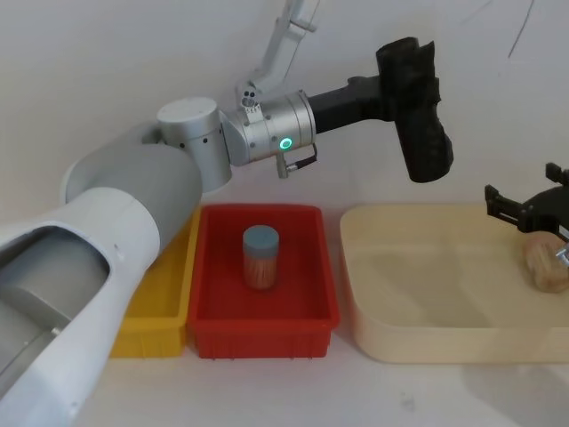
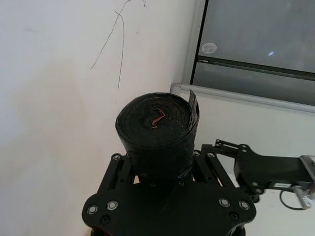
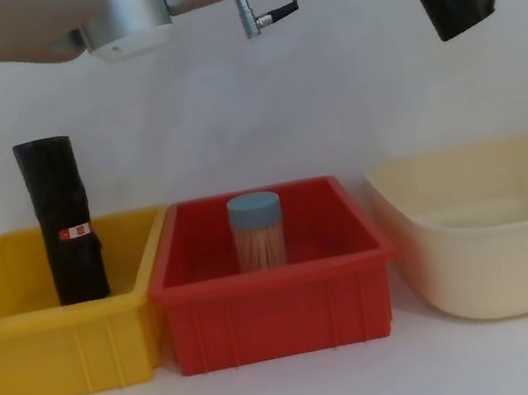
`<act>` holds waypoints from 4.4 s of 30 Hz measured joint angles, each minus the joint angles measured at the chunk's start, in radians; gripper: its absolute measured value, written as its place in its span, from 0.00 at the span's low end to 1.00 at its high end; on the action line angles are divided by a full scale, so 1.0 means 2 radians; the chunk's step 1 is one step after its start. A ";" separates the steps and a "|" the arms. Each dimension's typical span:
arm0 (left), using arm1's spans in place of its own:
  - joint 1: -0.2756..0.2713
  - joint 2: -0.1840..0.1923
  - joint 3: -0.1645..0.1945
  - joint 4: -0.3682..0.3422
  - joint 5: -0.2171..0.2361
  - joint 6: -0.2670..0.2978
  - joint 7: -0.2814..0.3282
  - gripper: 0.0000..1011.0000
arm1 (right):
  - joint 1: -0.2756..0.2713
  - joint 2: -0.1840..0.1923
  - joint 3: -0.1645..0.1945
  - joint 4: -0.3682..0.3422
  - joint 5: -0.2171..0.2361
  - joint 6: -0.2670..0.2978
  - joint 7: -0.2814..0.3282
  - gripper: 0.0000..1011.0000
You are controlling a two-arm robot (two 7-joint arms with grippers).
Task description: Pick up the garbage bag with the one hand and transfer it to the other hand.
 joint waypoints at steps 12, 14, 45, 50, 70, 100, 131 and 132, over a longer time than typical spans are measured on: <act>-0.006 -0.006 0.004 0.014 -0.003 -0.004 -0.004 0.43 | 0.006 0.014 -0.005 -0.050 0.033 0.011 0.055 0.99; -0.007 -0.006 0.004 0.015 -0.003 -0.004 -0.004 0.43 | 0.010 0.014 -0.007 -0.054 0.037 0.014 0.060 0.99; -0.010 -0.009 0.006 0.022 -0.004 -0.006 -0.006 0.43 | 0.104 -0.023 -0.095 0.012 -0.005 0.057 0.044 0.99; -0.010 -0.009 0.006 0.022 -0.004 -0.006 -0.006 0.43 | 0.118 -0.033 -0.105 0.029 -0.014 0.055 0.039 0.99; -0.010 -0.009 0.006 0.022 -0.004 -0.006 -0.006 0.43 | 0.152 -0.062 -0.124 0.073 -0.042 0.047 0.015 0.63; -0.010 -0.009 0.006 0.022 -0.004 -0.006 -0.006 0.87 | 0.159 -0.064 -0.129 0.082 -0.054 0.050 0.010 0.56; -0.010 -0.009 0.006 0.022 -0.004 -0.006 -0.006 0.99 | 0.128 -0.065 -0.027 0.101 -0.057 0.088 -0.074 0.82; -0.010 -0.009 0.006 0.022 -0.004 -0.006 -0.006 0.99 | 0.127 -0.066 -0.023 0.103 -0.056 0.089 -0.077 0.84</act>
